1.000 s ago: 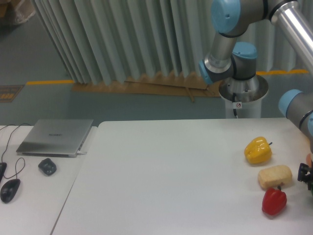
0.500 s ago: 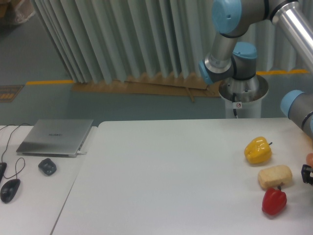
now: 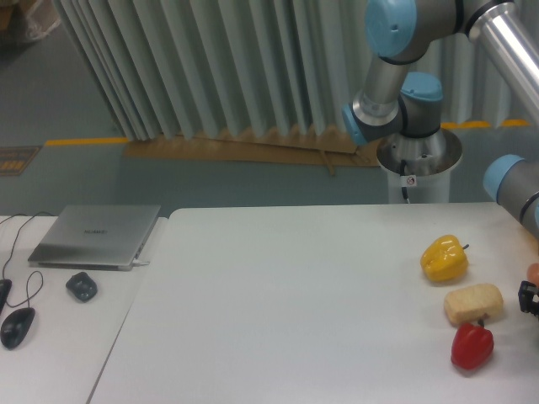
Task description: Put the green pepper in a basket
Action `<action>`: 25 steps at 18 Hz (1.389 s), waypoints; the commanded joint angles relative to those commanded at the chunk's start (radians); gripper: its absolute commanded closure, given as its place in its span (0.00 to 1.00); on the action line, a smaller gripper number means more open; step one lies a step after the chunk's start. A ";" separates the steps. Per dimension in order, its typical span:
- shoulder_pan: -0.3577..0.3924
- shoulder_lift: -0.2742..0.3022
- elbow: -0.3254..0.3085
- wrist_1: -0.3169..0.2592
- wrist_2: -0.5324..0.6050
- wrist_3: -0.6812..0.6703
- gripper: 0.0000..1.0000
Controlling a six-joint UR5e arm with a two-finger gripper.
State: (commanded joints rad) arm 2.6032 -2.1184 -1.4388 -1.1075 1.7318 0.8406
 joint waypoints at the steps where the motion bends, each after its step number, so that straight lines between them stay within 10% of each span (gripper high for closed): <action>1: 0.000 -0.002 -0.002 0.000 0.000 0.002 0.59; 25: 0.003 0.087 0.012 -0.097 -0.097 -0.002 0.65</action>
State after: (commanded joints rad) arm 2.6062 -2.0311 -1.4266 -1.2042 1.6353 0.8390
